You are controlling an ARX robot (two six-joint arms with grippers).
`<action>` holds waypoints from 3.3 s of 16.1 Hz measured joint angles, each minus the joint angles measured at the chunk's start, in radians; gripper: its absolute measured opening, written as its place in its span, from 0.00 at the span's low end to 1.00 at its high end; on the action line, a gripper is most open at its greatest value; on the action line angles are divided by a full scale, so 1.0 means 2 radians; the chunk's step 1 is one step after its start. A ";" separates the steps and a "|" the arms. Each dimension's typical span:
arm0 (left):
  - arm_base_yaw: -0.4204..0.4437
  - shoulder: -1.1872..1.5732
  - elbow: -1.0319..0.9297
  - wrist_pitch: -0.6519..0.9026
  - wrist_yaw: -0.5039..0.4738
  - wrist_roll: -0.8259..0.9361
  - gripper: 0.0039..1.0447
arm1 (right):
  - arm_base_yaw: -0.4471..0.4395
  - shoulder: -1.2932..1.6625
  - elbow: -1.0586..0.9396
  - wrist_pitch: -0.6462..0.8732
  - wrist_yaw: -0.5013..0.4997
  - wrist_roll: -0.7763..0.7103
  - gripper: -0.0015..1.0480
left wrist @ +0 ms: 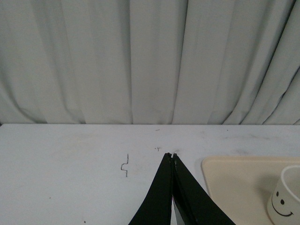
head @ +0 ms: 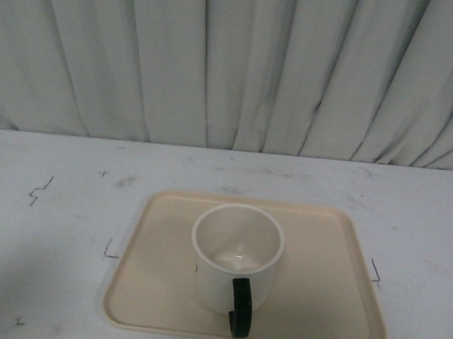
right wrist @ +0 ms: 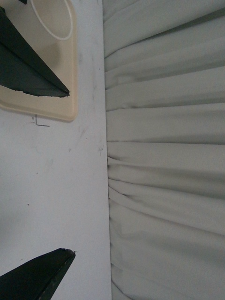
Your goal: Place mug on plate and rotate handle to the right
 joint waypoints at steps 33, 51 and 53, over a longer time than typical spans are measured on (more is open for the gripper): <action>0.000 -0.238 0.000 -0.240 0.001 0.001 0.94 | -0.044 0.200 0.074 0.004 -0.145 -0.047 0.94; 0.000 -0.238 0.000 -0.240 0.001 0.001 0.94 | 0.223 0.988 0.634 -0.169 -0.037 0.141 0.94; 0.000 -0.238 0.000 -0.240 0.001 0.001 0.94 | 0.229 1.004 0.646 -0.200 -0.022 0.156 0.94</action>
